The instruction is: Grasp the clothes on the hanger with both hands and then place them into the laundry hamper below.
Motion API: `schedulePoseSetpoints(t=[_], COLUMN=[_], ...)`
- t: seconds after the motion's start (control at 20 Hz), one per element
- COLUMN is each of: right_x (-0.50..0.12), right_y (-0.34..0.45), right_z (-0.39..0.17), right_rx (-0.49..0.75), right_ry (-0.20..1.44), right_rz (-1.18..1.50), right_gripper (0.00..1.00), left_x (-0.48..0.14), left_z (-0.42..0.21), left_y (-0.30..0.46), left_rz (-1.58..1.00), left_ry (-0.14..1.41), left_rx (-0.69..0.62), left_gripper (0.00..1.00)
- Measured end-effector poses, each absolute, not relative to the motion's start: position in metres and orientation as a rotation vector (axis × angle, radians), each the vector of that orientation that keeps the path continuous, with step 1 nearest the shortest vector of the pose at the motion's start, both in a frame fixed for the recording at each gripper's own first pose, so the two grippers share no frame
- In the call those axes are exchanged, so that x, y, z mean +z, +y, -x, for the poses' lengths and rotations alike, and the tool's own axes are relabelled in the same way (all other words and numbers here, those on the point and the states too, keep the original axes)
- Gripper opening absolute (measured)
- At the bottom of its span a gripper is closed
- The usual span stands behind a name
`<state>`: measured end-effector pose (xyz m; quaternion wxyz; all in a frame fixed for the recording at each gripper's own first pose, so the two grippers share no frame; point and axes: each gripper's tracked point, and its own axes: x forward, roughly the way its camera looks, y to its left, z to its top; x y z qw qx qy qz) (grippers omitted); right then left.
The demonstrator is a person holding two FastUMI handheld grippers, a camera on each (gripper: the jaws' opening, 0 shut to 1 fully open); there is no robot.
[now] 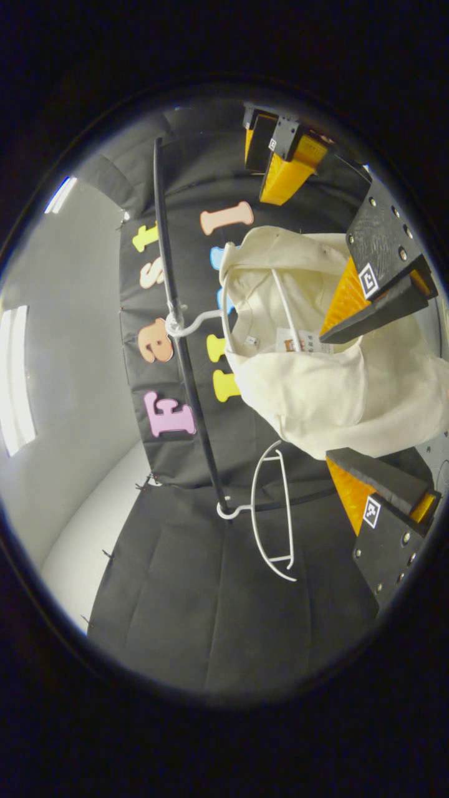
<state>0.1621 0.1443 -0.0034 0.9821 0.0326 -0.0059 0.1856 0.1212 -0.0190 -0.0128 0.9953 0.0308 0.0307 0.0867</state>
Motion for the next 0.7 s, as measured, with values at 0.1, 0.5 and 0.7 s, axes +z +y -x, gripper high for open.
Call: schedulePoseSetpoints(t=[0.1,0.5,0.7], right_x=[-0.011,-0.034,-0.047], right_y=[0.156,0.189,0.199], right_z=[-0.177,-0.235,-0.259], right_rx=[0.379,0.361,0.345], right_ry=[-0.001,-0.004,0.029], right_rz=[-0.071,-0.033,-0.037], right_gripper=[0.97,0.97,0.97], left_x=[-0.016,-0.037,-0.046], left_z=[-0.129,-0.158,-0.168], left_y=[-0.017,-0.012,-0.008], left_rz=[-0.064,-0.083,-0.102], left_ry=[0.067,0.106,0.122], left_rx=[0.194,0.3,0.345], left_gripper=[1.0,0.98,1.0])
